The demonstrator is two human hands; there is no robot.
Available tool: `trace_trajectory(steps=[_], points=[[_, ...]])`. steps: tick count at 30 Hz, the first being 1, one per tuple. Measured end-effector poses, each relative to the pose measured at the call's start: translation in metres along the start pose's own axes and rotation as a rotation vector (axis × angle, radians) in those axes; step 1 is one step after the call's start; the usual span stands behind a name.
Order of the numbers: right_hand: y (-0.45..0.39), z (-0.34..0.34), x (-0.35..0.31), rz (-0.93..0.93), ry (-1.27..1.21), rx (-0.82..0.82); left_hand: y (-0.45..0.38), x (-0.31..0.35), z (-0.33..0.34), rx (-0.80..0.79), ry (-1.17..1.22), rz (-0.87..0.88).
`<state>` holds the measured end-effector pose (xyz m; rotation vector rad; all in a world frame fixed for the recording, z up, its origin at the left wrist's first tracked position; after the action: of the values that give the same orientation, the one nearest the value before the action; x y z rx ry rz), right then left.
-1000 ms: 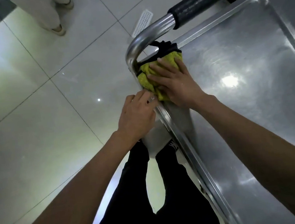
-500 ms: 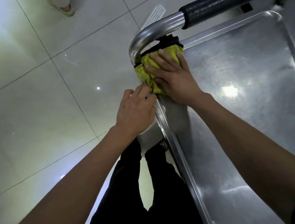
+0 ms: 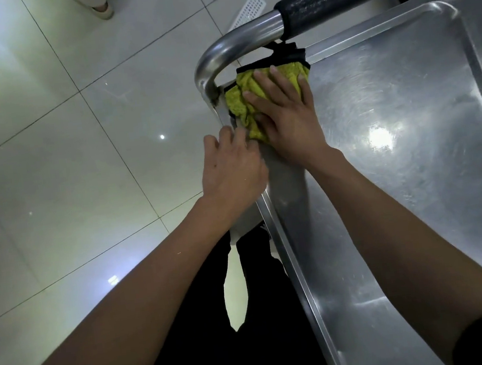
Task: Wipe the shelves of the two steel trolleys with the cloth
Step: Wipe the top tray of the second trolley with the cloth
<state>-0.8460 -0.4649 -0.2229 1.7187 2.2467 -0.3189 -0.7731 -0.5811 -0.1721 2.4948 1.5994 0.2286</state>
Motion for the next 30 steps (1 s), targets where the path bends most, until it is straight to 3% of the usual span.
trace_trajectory(steps=[9, 18, 22, 30], points=[[-0.002, -0.013, 0.038, 0.073, 0.022, -0.060, -0.017, 0.016, 0.002, -0.164, -0.079, 0.013], [-0.003, -0.038, 0.097, 0.124, -0.044, -0.063, -0.079, 0.065, -0.014, -0.136, 0.037, 0.042], [0.000, -0.053, 0.146, 0.248, -0.106, -0.028, -0.083, 0.067, -0.008, -0.147, -0.023, 0.056], [-0.008, -0.104, 0.271, 0.464, 0.016, 0.023, -0.084, 0.066, 0.001, -0.163, -0.038, 0.057]])
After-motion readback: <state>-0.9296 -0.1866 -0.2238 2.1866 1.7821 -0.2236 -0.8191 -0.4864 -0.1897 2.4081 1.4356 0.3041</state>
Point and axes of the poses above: each hand's wrist, its own y-axis away from the middle knuckle, its own z-axis out of the palm, x = y × z, the point moved 4 cm from there along -y, towards the middle knuckle, and after that the axes turned 12 degrees about z, right-handed, at the moved point
